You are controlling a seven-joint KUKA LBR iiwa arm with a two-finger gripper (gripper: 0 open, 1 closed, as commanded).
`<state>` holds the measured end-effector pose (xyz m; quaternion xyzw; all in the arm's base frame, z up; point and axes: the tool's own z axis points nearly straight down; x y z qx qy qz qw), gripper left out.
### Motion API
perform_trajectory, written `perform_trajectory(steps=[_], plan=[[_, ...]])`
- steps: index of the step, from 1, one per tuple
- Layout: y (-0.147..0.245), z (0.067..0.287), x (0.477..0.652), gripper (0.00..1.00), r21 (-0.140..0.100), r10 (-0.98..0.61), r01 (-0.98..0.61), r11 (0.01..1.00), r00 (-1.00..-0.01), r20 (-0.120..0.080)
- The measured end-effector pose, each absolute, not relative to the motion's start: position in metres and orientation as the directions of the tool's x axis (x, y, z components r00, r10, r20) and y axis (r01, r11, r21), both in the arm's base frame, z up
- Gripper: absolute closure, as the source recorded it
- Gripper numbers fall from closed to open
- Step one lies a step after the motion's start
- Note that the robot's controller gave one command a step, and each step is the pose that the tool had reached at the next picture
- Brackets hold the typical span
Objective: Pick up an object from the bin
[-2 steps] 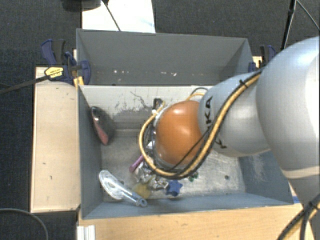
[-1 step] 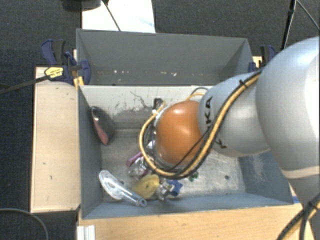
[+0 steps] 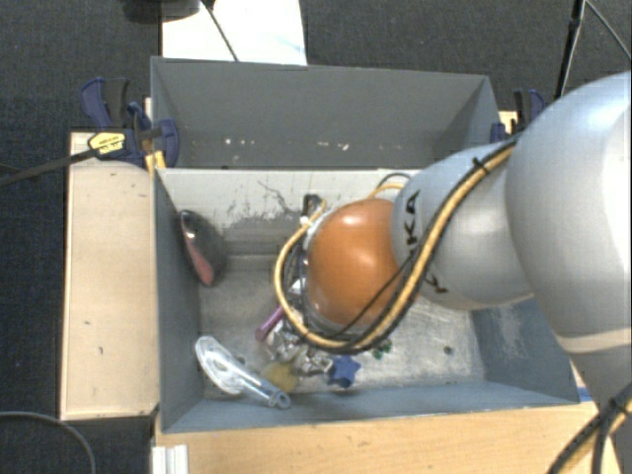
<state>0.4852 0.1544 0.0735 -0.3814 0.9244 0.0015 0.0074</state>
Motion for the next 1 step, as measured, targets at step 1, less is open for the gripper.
perform_trajectory(steps=[1], plan=[[0.1538, 0.0728, 0.4858, 0.00, -0.005, -0.704, -0.704, 0.710, -0.710, -0.017]])
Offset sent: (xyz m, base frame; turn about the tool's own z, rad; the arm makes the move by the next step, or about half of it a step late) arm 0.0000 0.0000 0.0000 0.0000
